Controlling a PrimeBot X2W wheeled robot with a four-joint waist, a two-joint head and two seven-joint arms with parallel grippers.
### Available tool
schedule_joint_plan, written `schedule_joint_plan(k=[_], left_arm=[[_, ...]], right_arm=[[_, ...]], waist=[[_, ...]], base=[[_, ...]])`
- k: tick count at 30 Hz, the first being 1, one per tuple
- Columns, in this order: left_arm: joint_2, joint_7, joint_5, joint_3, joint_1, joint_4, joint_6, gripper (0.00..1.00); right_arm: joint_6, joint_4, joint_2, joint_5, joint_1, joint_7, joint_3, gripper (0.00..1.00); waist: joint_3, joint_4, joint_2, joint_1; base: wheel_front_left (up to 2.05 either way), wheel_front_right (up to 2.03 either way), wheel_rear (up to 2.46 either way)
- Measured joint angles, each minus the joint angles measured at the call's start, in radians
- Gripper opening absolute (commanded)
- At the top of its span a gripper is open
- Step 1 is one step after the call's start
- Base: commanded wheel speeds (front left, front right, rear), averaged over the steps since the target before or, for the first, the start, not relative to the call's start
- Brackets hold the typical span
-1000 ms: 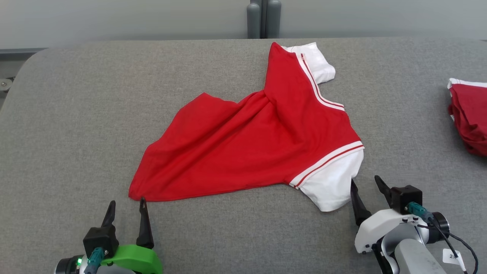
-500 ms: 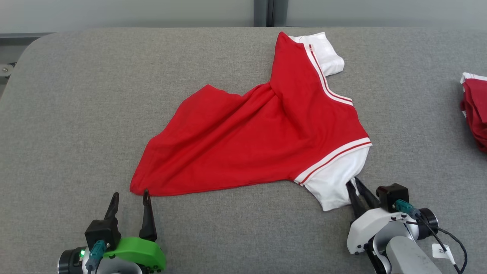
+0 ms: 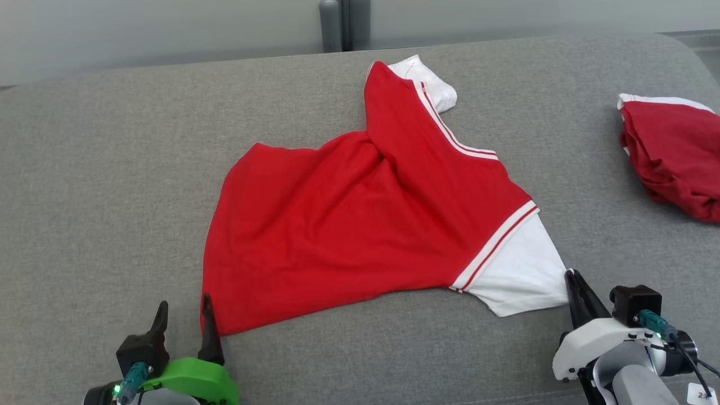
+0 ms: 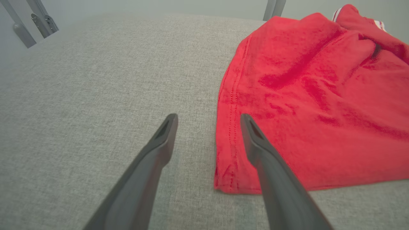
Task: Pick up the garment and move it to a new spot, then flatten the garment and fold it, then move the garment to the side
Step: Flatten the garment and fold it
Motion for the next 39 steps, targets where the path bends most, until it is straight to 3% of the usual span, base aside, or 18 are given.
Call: schedule_joint_plan(k=[10, 20, 21, 22, 23, 27, 39], left_arm=[[0.000, 0.000, -0.068, -0.025, 0.004, 0.068, -0.018, 1.00], [0.000, 0.000, -0.095, -0.093, 0.050, 0.076, -0.014, 1.00], [0.000, 0.000, -0.096, -0.100, 0.050, 0.085, -0.019, 0.75], [0.000, 0.000, -0.094, -0.108, 0.050, 0.094, -0.022, 0.33], [0.000, -0.001, -0.091, -0.115, 0.050, 0.105, -0.033, 0.00], [0.001, 0.000, -0.094, -0.116, 0.049, 0.104, -0.058, 0.00], [0.000, 0.000, -0.037, -0.018, -0.078, -0.193, -0.106, 0.00]], right_arm=[[0.000, -0.037, 0.018, 0.005, 0.021, 0.000, -0.028, 0.00], [0.000, -0.049, 0.025, 0.002, 0.020, 0.000, -0.040, 0.00], [0.000, -0.050, 0.026, 0.001, 0.020, 0.000, -0.040, 0.00], [0.000, -0.050, 0.026, 0.001, 0.020, 0.000, -0.040, 0.00], [0.000, -0.050, 0.026, 0.001, 0.020, 0.000, -0.039, 0.00], [0.000, -0.061, 0.029, 0.003, 0.020, 0.000, -0.036, 0.00], [0.000, -0.247, 0.004, 0.071, -0.098, 0.002, -0.024, 0.00]], waist=[[-0.004, -0.077, 0.0000, 0.0000], [-0.016, -0.071, 0.0000, 0.0000], [-0.018, -0.069, 0.0000, 0.0000], [-0.020, -0.067, 0.0000, 0.0000], [-0.022, -0.065, 0.0000, 0.0000], [-0.031, -0.061, 0.0000, 0.0000], [-0.042, -0.053, 0.0000, 0.0000]], base=[[0.00, 0.00, 0.00], [0.00, 0.00, 0.00], [0.00, 0.00, 0.00], [0.00, 0.00, 0.00], [0.00, 0.00, 0.00], [0.00, 0.00, 0.00], [0.00, 0.00, 0.00]])
